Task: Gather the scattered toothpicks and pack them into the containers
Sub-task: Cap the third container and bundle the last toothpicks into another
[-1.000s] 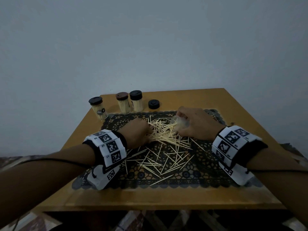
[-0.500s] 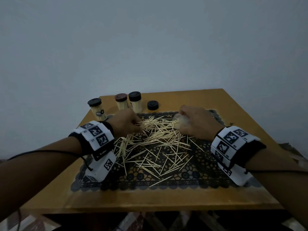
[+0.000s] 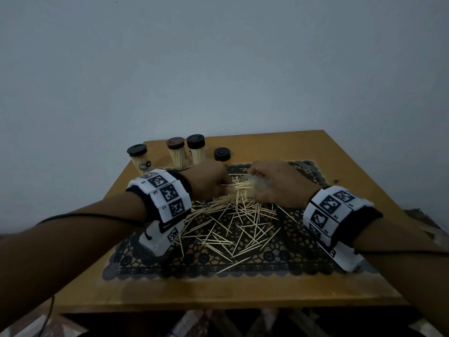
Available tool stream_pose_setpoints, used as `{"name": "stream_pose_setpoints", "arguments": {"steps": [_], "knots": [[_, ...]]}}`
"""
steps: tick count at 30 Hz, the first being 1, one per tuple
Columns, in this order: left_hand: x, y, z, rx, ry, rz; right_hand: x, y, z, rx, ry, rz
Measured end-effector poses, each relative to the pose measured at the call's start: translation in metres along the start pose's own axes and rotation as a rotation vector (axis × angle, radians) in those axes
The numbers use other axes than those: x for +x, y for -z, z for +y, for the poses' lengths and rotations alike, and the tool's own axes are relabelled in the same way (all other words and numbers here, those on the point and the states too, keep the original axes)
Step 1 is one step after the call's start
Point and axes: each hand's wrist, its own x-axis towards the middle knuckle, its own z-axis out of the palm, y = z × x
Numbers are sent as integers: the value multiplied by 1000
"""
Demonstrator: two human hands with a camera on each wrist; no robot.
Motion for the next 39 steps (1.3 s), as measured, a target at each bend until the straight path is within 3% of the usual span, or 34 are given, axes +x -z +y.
{"name": "stream_pose_setpoints", "arguments": {"steps": [12,16,21,33,39], "knots": [[21,0,12,0,21,139,-1,3,1,13,12,17],[20,0,8,-179,65,250,-2,4,2,19,-7,37],[14,-2,6,-389,97,294,-1,3,4,12,-8,68],[16,-9,14,-329,81,430,-4,5,1,82,2,55],[12,-5,11,-552,111,305,-2,4,2,86,2,69]]}}
